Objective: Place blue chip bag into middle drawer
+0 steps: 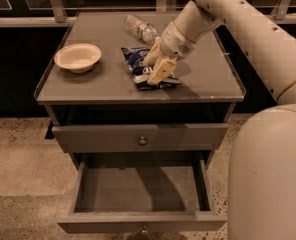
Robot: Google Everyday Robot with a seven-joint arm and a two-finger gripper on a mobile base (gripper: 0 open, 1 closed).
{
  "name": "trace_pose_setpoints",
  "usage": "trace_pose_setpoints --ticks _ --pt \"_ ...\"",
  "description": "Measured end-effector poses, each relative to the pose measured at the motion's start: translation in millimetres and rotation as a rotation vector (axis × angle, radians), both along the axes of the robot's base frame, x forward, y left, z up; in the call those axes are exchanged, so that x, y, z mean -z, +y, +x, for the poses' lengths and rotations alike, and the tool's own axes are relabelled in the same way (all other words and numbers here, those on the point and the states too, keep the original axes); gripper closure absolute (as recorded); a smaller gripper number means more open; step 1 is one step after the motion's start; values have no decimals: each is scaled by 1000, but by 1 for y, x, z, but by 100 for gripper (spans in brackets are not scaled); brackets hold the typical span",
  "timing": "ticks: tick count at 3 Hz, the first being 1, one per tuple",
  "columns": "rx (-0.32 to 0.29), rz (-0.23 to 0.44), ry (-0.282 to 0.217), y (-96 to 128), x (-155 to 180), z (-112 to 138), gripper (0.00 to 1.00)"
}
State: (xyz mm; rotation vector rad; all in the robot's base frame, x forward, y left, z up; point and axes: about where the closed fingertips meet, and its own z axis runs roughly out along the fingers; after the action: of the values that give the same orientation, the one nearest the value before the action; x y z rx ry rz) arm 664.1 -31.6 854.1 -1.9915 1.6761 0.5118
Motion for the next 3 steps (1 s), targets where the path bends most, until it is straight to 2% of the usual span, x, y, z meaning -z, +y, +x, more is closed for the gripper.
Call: trace_pose_setpoints --ticks 1,2,3 --pt "0 0 0 0 0 0 85" --pt "0 0 0 0 0 0 100" --pt "-26 80 -1 0 -5 -21 100"
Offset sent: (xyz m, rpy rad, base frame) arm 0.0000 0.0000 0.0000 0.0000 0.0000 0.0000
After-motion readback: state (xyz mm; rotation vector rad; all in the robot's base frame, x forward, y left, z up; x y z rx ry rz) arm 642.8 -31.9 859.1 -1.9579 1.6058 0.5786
